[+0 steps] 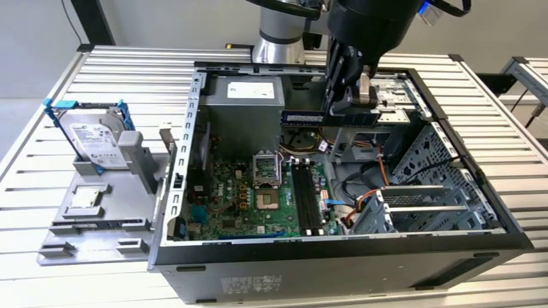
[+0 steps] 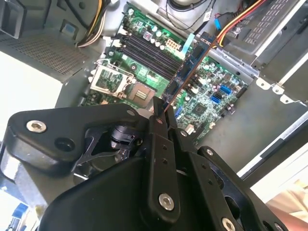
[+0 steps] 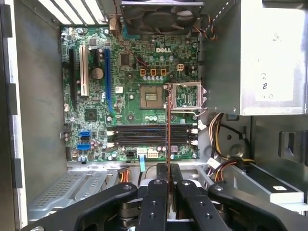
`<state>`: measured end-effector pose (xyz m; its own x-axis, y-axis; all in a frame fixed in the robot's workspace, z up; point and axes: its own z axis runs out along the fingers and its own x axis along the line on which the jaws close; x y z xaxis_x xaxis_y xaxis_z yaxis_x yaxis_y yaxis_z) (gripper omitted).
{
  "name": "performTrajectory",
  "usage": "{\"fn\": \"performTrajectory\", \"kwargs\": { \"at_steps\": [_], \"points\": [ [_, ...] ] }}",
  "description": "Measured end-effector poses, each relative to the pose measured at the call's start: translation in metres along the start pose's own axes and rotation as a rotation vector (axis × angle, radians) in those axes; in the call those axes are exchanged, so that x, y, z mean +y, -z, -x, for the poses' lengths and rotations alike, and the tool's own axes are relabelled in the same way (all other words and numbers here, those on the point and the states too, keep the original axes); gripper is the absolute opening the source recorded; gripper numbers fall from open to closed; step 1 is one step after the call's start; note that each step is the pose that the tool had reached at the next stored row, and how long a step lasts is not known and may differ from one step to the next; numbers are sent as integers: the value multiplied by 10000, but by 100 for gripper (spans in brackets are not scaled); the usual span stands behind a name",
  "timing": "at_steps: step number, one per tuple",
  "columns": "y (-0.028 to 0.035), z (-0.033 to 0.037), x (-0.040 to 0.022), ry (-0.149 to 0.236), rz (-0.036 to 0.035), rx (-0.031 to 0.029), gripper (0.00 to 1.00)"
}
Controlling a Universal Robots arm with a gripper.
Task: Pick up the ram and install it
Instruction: 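Insert the ram into the slot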
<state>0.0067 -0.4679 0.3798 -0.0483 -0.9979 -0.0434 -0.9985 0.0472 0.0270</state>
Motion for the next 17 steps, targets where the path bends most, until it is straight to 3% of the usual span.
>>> {"fn": "performTrajectory", "kwargs": {
  "at_steps": [17],
  "points": [
    [0, 0, 0, -152, -7, -5, 0]
  ]
}}
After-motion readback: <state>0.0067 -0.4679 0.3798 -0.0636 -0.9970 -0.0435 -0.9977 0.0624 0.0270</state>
